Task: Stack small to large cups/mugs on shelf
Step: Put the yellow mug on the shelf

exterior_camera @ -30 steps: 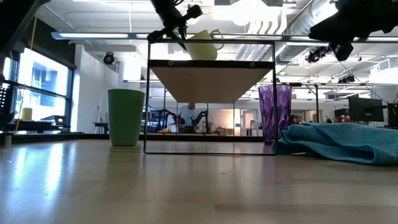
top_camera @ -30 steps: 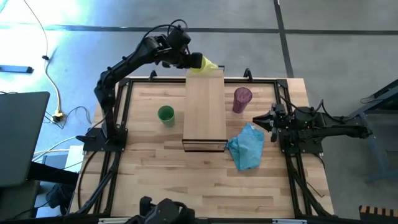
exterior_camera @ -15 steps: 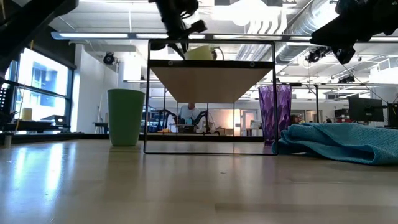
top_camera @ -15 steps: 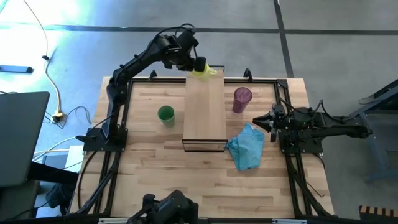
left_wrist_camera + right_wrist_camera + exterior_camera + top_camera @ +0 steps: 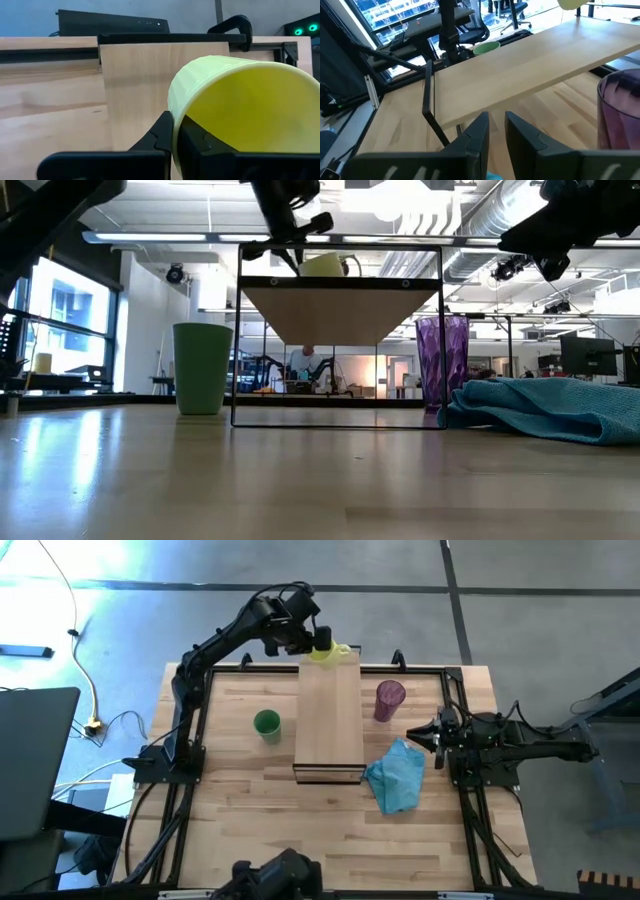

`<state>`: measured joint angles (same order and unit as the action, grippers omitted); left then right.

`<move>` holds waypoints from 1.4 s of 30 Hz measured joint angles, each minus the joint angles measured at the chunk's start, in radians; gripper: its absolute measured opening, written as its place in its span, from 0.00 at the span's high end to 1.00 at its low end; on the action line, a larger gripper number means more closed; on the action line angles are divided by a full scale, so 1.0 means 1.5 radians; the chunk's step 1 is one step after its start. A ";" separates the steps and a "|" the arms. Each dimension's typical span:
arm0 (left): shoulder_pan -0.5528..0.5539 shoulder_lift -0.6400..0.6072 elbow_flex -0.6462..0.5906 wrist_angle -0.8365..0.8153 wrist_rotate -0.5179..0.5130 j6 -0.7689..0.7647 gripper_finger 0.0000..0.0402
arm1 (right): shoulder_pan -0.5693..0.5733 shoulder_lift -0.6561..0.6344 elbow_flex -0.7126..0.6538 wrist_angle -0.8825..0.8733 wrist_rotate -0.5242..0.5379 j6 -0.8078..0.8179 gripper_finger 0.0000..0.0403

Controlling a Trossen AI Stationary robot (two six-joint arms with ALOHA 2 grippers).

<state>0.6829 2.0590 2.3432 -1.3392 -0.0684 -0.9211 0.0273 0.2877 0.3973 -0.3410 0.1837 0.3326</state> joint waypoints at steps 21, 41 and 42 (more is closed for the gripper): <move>-0.015 0.039 0.000 0.004 -0.019 -0.018 1.00 | 0.000 0.000 0.000 -0.029 0.000 0.004 0.87; -0.011 0.053 0.000 -0.013 -0.037 -0.015 1.00 | 0.000 0.000 0.000 -0.044 0.000 0.004 0.87; -0.011 0.056 0.000 -0.006 -0.037 -0.015 1.00 | 0.000 0.000 0.000 -0.044 0.000 0.004 0.87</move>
<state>0.6659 2.1435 2.3432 -1.3481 -0.1240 -0.9438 0.0271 0.2874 0.3973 -0.4068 0.1841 0.3393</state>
